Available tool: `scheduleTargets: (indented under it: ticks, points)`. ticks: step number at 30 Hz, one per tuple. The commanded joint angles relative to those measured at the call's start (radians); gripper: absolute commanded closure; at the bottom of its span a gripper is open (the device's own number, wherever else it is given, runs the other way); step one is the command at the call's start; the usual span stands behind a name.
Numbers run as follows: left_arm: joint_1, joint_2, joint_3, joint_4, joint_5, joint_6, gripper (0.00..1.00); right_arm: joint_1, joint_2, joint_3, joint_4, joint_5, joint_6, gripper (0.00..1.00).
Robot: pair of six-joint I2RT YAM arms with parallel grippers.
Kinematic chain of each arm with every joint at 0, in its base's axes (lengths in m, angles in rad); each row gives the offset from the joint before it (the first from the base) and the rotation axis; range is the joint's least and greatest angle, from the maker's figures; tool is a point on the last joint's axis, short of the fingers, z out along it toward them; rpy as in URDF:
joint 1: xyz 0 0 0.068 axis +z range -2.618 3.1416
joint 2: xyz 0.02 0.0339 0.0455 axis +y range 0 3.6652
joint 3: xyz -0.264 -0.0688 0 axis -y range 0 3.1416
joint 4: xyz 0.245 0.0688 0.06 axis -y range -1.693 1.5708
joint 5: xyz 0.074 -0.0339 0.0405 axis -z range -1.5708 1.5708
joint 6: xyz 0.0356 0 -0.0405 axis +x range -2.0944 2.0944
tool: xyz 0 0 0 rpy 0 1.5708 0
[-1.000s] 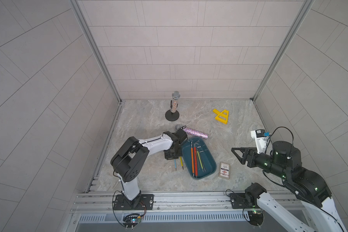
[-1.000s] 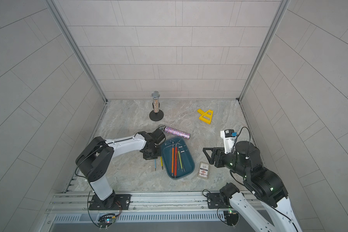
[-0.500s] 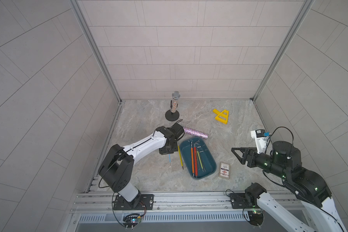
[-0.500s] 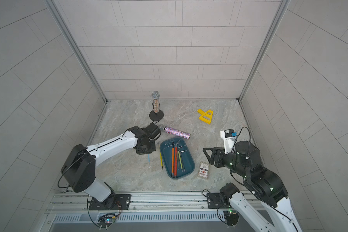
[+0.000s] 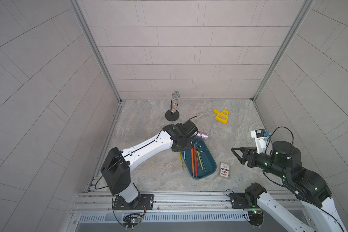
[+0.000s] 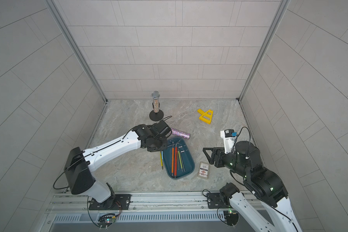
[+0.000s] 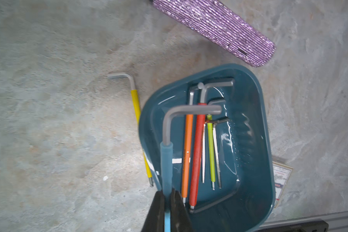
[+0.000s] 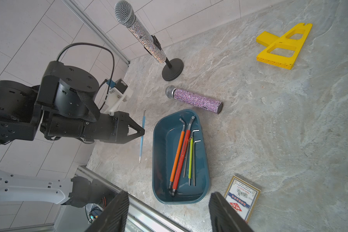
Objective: Put the hex key on the desktop into the storage box
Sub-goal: Place the Allen key in the storage box.
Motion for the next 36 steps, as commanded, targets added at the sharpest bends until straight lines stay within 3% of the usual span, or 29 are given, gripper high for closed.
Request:
scheduleTargets:
  ticks: [1,20,31,36]
  points:
    - [-0.040,0.059,0.039,0.029,0.014,-0.043,1.00,0.006,-0.009,-0.005,0.008,0.004,-0.003,0.32]
    - [-0.086,0.294,0.039,0.226,0.123,-0.109,1.00,0.005,-0.014,-0.008,0.000,0.008,-0.008,0.32]
    - [-0.086,0.335,0.009,0.251,0.132,-0.113,1.00,0.006,-0.014,-0.011,0.000,0.009,-0.008,0.32]
    - [-0.086,0.331,0.000,0.256,0.129,-0.118,0.94,0.005,-0.013,-0.012,-0.001,0.010,-0.011,0.32]
